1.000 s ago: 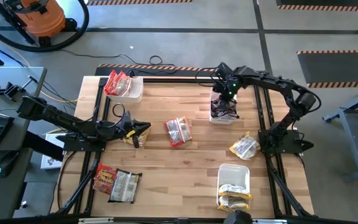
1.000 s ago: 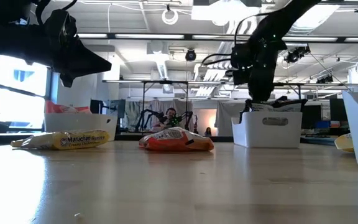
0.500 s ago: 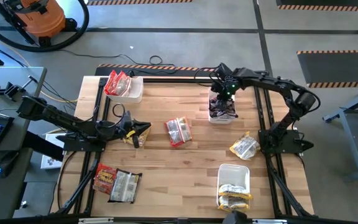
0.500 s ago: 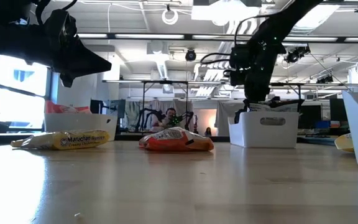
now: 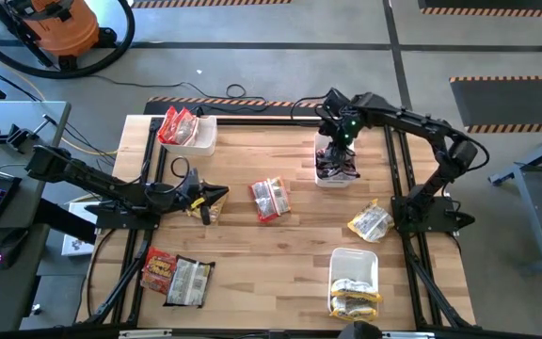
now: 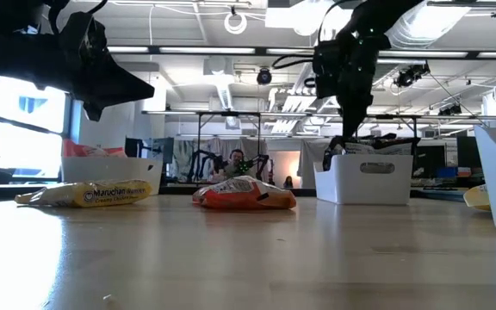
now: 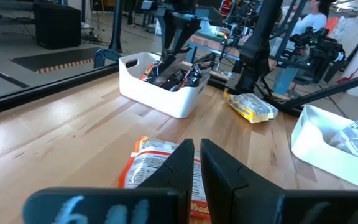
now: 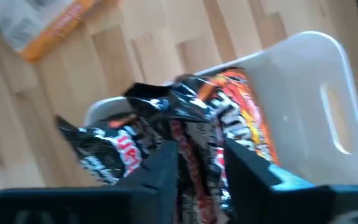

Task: Sort Maruchan noodles
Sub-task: Put the black noodle pack into the top right white bin

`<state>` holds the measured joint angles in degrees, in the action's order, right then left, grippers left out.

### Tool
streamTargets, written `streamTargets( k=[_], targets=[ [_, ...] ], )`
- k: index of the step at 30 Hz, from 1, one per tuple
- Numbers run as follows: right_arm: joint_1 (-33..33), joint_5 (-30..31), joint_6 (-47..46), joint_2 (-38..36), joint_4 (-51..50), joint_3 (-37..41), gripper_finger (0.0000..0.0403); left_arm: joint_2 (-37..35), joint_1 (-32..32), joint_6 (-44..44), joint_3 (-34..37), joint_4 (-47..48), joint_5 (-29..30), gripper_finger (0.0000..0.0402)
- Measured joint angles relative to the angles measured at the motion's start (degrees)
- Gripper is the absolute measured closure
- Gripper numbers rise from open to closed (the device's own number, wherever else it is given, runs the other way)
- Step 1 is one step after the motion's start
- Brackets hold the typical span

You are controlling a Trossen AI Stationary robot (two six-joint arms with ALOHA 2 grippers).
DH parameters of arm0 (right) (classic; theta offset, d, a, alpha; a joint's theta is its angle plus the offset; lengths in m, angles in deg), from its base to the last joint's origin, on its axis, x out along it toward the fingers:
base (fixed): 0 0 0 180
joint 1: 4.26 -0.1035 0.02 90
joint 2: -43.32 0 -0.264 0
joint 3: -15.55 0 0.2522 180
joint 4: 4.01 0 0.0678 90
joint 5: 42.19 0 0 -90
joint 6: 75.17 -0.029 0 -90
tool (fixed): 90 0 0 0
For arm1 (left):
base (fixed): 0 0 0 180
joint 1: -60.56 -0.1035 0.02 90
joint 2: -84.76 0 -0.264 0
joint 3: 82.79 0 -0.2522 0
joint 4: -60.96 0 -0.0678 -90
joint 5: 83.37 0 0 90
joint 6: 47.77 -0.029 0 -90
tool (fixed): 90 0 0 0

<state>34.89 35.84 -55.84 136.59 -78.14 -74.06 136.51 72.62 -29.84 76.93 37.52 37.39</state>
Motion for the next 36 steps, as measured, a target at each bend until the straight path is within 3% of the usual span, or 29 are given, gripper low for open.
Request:
streamTargets(
  k=[4,6,10,14,29,32,36],
  targets=[
    [0.7,1.5,0.1,0.2,3.8,3.6,0.0382,0.0,0.0,0.0,0.0,0.1,0.0,0.0383],
    [1.0,1.5,-0.1,0.2,6.5,5.9,0.0393,0.0,0.0,0.0,0.0,0.3,0.0,0.0383],
    [1.1,1.4,-1.3,0.2,11.5,10.6,0.0378,0.0,0.0,0.0,0.0,0.4,0.0,0.0383],
    [0.6,0.4,-1.3,0.2,14.0,13.2,0.0390,0.0,0.0,0.0,0.0,0.4,0.0,0.0383],
    [0.3,-0.1,-3.8,0.0,19.8,17.4,0.0398,0.0,0.0,-0.5,0.0,0.3,0.1,0.0383],
    [0.0,0.3,-3.9,0.0,19.4,17.0,0.0383,0.0,0.0,-0.5,0.0,0.3,0.0,0.0383],
    [-1.0,2.2,-4.3,0.2,17.2,14.2,0.0334,0.0,0.0,-0.5,0.0,0.3,0.0,0.0383]
  ],
)
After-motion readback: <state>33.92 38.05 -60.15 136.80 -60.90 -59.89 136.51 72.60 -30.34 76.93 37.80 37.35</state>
